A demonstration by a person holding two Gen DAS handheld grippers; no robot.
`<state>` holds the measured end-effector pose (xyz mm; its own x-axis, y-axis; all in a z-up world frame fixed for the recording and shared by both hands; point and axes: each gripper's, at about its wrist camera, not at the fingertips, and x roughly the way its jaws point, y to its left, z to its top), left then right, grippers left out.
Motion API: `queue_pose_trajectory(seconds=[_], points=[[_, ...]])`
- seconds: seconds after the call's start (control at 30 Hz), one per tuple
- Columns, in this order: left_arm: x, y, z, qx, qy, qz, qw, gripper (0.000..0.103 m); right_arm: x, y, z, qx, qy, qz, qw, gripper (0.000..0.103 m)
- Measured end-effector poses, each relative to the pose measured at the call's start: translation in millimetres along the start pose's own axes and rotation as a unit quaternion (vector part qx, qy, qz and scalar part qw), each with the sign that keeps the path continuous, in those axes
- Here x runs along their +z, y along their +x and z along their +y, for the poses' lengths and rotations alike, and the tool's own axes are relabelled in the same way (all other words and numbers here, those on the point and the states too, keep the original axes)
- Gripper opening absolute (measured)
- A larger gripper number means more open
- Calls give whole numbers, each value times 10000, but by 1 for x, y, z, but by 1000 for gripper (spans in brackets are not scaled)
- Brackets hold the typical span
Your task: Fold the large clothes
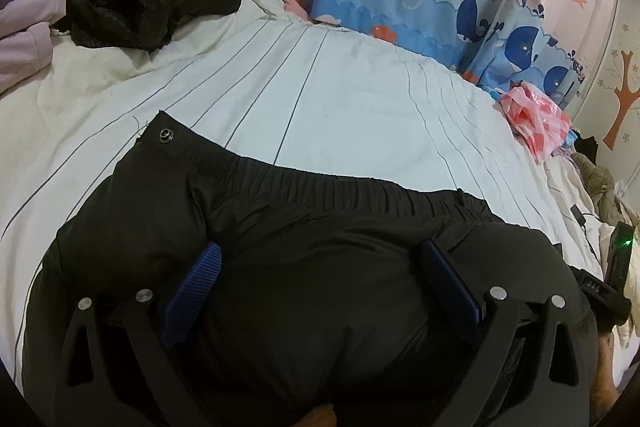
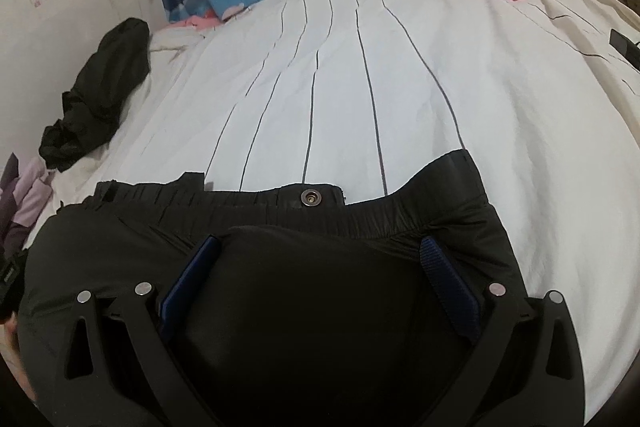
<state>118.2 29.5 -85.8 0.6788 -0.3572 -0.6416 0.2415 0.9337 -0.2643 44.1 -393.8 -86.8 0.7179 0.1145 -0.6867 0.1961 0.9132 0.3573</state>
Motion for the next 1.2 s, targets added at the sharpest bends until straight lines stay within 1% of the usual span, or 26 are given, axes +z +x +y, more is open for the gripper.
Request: queue_pose_trajectory(seconds=[0.1, 0.13, 0.17, 0.2, 0.27, 0.33, 0.37, 0.47, 0.5, 0.53, 0.57, 0.6, 0.63, 0.67, 0.7, 0.73, 0.77, 0.83, 0.87, 0.93, 0.97, 1.0, 1.03, 1.1, 1.13, 1.2], points=[[-1, 2, 1, -4, 8, 6, 10000, 96, 4, 3, -1, 5, 4, 101, 9999, 96], [-1, 3, 1, 2, 19, 24, 10000, 96, 6, 6, -1, 25, 8, 229, 9997, 96], [-1, 4, 1, -1, 25, 34, 10000, 96, 12, 10, -1, 73, -64, 522, 9986, 96], [-2, 4, 2, -11, 24, 44, 10000, 96, 14, 9, 0, 94, -180, 642, 9977, 96], [-2, 5, 2, -58, 2, 50, 10000, 96, 14, 3, -6, 194, -284, 570, 9978, 96], [-2, 7, 3, -94, -10, 73, 9999, 96, 8, -1, -17, 410, -7, 362, 9985, 96], [-1, 9, 3, -108, -20, 114, 9999, 96, 7, 0, -17, 377, -19, 358, 9986, 96], [6, 14, 7, -270, -52, 458, 9986, 96, 12, 2, -10, 202, -148, 683, 9974, 96], [10, 10, 11, -403, -108, 610, 9973, 95, 14, -5, -6, 37, -86, 845, 9964, 96], [13, 3, 17, -542, -221, 716, 9957, 95, 14, -18, -5, 27, 48, 835, 9965, 96], [19, -18, 29, -770, -465, 689, 9936, 95, 11, -43, -1, 329, 222, 657, 9970, 96], [20, -33, 36, -864, -581, 627, 9926, 95, 7, -60, 3, 575, 271, 552, 9964, 96], [22, -58, 48, -980, -734, 530, 9911, 95, -1, -83, 9, 814, 250, 463, 9953, 96], [21, -74, 57, -1024, -803, 491, 9903, 95, -11, -104, 18, 1011, 148, 402, 9940, 96], [17, -97, 69, -1040, -890, 466, 9895, 95, -31, -132, 35, 1230, -134, 399, 9915, 96], [11, -115, 79, -1016, -965, 463, 9891, 95, -45, -145, 46, 1328, -336, 478, 9894, 96], [2, -132, 88, -1003, -1049, 489, 9882, 95, -69, -162, 65, 1542, -662, 691, 9834, 96], [-22, -158, 106, -1045, -1278, 632, 9843, 95, -102, -178, 89, 2087, -864, 1086, 9681, 96], [-34, -167, 112, -1075, -1378, 689, 9822, 95, -127, -184, 105, 2617, -801, 1428, 9512, 96], [-65, -186, 123, -1189, -1610, 783, 9766, 95, -153, -186, 120, 3280, -462, 1730, 9275, 96], [-76, -191, 127, -1222, -1711, 827, 9741, 95, -170, -183, 133, 3518, -295, 1959, 9149, 96], [-89, -194, 130, -1259, -1842, 896, 9707, 95, -180, -178, 145, 3592, -232, 2106, 9089, 96], [-102, -196, 133, -1313, -2008, 965, 9660, 95, -187, -171, 156, 3601, -145, 2192, 9067, 96], [-118, -194, 136, -1443, -2266, 1068, 9573, 95, -198, -148, 177, 3410, 80, 2360, 9099, 96], [-128, -192, 136, -1536, -2422, 1157, 9510, 95, -200, -138, 184, 3389, 229, 2392, 9096, 96], [-138, -189, 130, -1685, -2586, 1235, 9431, 95, -207, -108, 195, 3211, 665, 2526, 9103, 96]])
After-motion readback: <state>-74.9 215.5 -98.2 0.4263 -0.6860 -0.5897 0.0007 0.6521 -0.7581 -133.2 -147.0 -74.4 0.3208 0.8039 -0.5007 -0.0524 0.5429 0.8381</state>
